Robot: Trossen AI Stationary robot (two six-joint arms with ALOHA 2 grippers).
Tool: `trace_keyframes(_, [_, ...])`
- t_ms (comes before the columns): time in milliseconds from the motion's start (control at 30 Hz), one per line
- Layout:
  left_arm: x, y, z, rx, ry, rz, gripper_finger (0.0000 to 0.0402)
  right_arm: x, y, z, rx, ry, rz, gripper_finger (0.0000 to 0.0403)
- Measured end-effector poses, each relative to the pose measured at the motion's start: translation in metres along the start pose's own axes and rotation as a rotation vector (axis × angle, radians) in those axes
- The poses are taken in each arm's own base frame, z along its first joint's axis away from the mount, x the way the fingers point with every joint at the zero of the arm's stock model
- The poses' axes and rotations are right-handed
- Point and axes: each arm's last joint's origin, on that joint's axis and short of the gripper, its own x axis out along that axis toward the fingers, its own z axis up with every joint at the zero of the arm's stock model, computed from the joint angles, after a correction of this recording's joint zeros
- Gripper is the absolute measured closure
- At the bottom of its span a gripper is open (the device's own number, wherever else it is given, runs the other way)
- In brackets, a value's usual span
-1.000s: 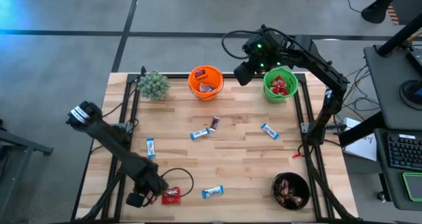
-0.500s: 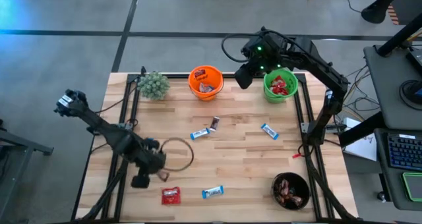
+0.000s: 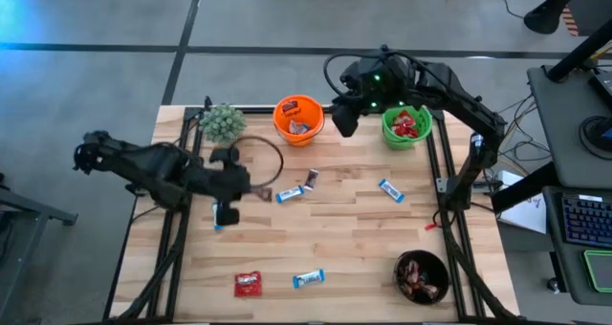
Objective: Sort candy
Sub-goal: Put the brown chocolate into the black bucket
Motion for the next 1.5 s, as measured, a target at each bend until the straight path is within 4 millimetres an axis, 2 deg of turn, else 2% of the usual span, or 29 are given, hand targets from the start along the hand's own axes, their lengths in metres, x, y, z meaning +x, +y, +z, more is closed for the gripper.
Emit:
trace_keyframes(267, [-0.023, 0.040, 0.025, -0.032, -0.118, 0.137, 0.0398, -0.001, 0.013, 0.000, -0.013, -0.018, 0.075, 0.0236])
trace_keyframes(500, [-0.025, 0.061, 0.035, -0.029, -0.182, 0.207, 0.0398, 0.004, 0.015, 0.002, 0.005, -0.044, 0.118, 0.0203])
trace_keyframes(700, [-0.015, 0.071, 0.045, -0.001, -0.212, 0.249, 0.0398, 0.020, 0.022, 0.005, 0.054, -0.087, 0.224, 0.0197])
trace_keyframes(1000, [0.001, 0.090, 0.053, 0.010, -0.188, 0.317, 0.0397, 0.048, 0.030, -0.006, 0.007, -0.073, 0.253, 0.0197])
trace_keyframes(1200, [0.008, 0.091, 0.061, 0.023, -0.237, 0.249, 0.0396, 0.068, 0.032, -0.013, -0.002, -0.077, 0.259, 0.0197])
trace_keyframes(1500, [0.015, 0.091, 0.067, 0.047, -0.259, 0.248, 0.0396, 0.074, 0.033, -0.013, -0.042, -0.112, 0.266, 0.0197])
